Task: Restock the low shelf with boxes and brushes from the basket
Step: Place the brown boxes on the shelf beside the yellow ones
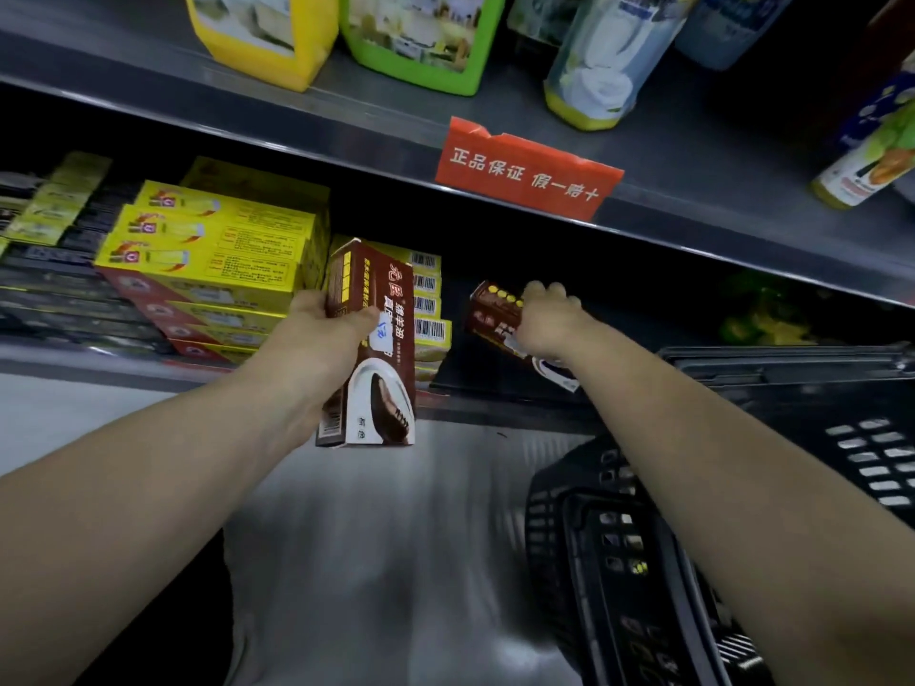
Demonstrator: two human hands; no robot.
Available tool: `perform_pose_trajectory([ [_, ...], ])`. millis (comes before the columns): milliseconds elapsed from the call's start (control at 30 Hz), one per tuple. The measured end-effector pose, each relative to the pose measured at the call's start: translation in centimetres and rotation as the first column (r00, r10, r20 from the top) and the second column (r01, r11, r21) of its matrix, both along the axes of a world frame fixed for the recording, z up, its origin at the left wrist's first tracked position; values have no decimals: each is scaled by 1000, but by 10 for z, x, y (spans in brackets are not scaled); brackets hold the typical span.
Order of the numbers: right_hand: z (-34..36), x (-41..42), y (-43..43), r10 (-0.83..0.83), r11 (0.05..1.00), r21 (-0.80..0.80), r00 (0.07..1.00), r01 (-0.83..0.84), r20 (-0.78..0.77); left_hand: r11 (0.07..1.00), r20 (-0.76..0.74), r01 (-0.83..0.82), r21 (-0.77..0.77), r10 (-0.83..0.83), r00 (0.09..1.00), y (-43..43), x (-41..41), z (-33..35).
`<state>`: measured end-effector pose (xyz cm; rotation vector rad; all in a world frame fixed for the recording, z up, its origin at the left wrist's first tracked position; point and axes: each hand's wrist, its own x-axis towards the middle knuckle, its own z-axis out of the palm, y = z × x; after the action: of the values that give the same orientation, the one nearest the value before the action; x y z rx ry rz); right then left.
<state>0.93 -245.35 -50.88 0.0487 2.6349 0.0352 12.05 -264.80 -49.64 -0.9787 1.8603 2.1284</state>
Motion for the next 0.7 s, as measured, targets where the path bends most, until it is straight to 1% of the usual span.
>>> perform_pose_trajectory([
  [100, -26, -9, -2, 118, 984, 128, 991, -125, 64, 1000, -23, 2, -11, -2, 1000, -5, -3, -1],
  [200, -41, -14, 2, 199, 963, 167, 975, -213, 97, 1000, -47, 2, -29, -4, 999, -8, -3, -3],
  [267, -50, -13, 5, 248, 952, 149, 960, -266, 129, 1000, -49, 6, -28, -7, 999, -10, -3, -4],
  [367, -62, -9, 9, 265, 952, 111, 949, -286, 173, 999, -31, 9, -34, -10, 999, -12, -3, -5],
  [467, -65, -9, 8, 268, 957, 67, 948, -282, 171, 999, -34, 8, -36, -10, 999, -11, -4, -6],
  [700, -61, -10, 1, 308, 946, 43, 931, -322, 196, 999, -43, 42, -34, -44, 998, -4, -4, -4],
])
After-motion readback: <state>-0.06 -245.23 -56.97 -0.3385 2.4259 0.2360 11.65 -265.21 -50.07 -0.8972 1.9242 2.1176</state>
